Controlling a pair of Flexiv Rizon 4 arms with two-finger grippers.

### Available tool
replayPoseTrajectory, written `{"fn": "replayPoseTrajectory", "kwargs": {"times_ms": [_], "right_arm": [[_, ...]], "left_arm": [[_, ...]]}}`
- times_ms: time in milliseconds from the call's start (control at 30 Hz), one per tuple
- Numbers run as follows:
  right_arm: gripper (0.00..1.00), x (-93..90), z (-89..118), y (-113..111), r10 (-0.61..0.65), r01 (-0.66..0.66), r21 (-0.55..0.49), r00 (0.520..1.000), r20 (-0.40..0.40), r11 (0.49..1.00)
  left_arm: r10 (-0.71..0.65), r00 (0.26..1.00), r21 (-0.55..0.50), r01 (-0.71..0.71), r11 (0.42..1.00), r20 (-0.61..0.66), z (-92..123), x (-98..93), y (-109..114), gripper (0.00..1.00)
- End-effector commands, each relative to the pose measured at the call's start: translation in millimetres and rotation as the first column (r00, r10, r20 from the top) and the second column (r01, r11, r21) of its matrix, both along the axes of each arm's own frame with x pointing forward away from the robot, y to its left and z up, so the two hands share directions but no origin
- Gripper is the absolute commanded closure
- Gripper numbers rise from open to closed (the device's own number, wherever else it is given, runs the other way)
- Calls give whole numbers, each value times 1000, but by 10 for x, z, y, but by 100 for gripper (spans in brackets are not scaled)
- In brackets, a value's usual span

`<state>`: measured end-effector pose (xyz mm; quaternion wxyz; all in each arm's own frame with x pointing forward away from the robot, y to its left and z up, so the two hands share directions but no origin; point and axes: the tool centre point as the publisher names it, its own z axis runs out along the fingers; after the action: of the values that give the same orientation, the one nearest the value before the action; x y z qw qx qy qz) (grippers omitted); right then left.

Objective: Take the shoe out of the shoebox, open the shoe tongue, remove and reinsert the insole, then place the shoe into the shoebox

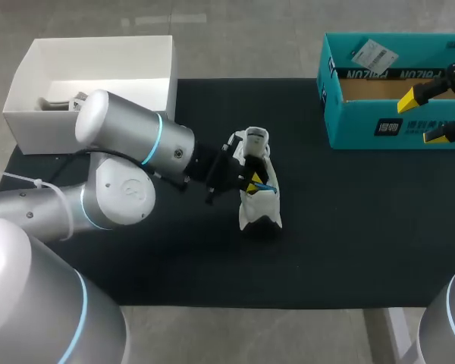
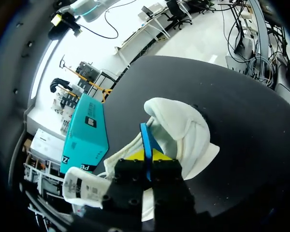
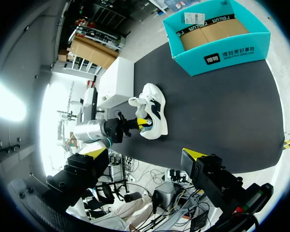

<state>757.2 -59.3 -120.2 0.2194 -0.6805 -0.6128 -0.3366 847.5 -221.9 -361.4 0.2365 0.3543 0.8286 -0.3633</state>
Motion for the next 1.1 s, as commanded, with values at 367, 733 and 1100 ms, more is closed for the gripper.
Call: {"fn": "replayPoseTrajectory", "kwargs": {"times_ms": [367,733,1100], "right_arm": [[0,7,-3,10,-1,1,-3,1000,-2,1000],[0,7,-3,10,-1,1,-3,1000,-2,1000],[0,7,-3,10,-1,1,-3,1000,-2,1000]], "left_arm": [[-20,998,-42,18,999,-53,154,-107,40,47],[-37,998,-37,35,999,-48,195,-151,53,85],[-72,993,31,75,997,-89,59,-199,-16,100]]}}
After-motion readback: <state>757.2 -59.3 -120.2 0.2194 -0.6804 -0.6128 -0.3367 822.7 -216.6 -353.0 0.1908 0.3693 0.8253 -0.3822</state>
